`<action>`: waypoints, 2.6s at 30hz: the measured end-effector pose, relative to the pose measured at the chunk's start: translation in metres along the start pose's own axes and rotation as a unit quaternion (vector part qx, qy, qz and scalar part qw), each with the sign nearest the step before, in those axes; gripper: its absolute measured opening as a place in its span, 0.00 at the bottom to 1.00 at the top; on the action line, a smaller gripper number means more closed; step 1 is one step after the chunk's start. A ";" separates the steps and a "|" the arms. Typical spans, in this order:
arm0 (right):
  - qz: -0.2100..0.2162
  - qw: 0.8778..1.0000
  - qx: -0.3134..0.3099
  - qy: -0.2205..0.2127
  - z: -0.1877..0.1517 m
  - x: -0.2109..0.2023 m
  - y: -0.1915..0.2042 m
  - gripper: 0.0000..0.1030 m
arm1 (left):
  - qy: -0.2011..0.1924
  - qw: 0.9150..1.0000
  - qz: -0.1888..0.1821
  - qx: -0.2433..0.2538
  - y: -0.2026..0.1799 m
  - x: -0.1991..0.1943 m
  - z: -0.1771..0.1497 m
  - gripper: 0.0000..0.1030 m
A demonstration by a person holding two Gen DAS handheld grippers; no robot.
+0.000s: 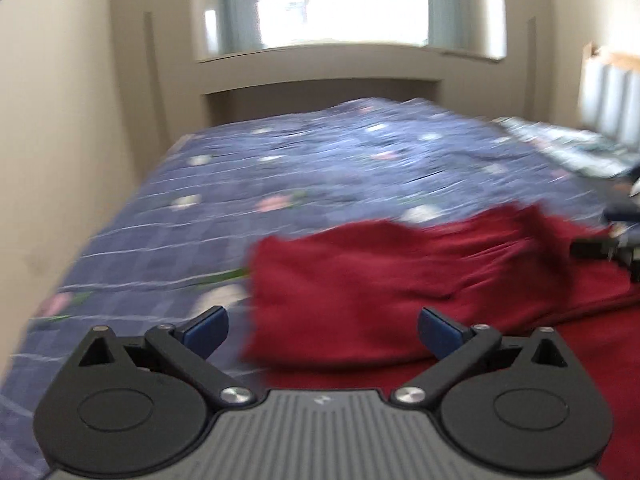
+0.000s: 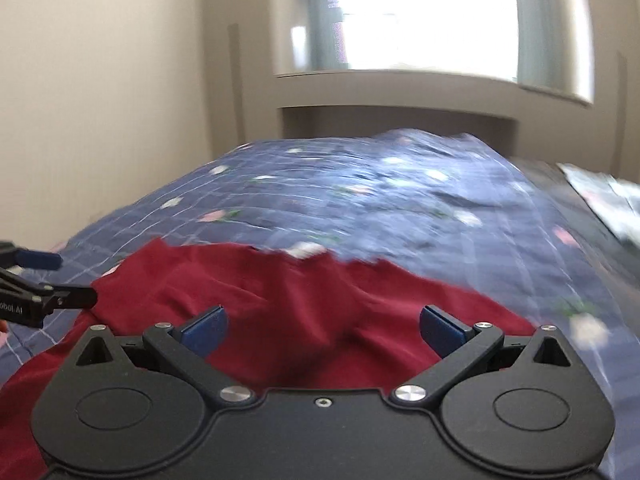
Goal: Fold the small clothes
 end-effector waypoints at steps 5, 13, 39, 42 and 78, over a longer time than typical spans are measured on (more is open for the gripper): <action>-0.048 0.997 -0.059 -0.004 0.009 0.038 0.025 0.66 | 0.050 0.998 0.024 0.019 0.020 0.017 -0.018 1.00; -0.123 0.988 0.082 -0.047 -0.015 -0.017 -0.055 0.13 | 0.044 0.999 -0.004 -0.019 0.030 0.020 -0.016 1.00; -0.090 0.978 0.190 0.007 -0.040 0.002 -0.116 0.08 | 0.062 0.961 -0.078 -0.258 0.095 0.115 0.013 0.81; -0.078 0.977 0.198 0.002 -0.043 0.001 -0.117 0.13 | 0.083 0.957 -0.086 -0.264 0.097 0.143 0.021 0.80; -0.091 0.987 0.128 -0.014 -0.053 0.000 -0.089 0.76 | 0.000 0.997 -0.076 -0.033 0.062 0.046 -0.027 0.98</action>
Point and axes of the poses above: each gripper's, at about its wrist camera, not at the fingertips, and x roughly the way its jaws point, y to its left, z to its top, the point moved 1 cm from there along x, roughly the way its jaws point, and after that the axes turned 10 degrees about x, right-handed, at the moved point
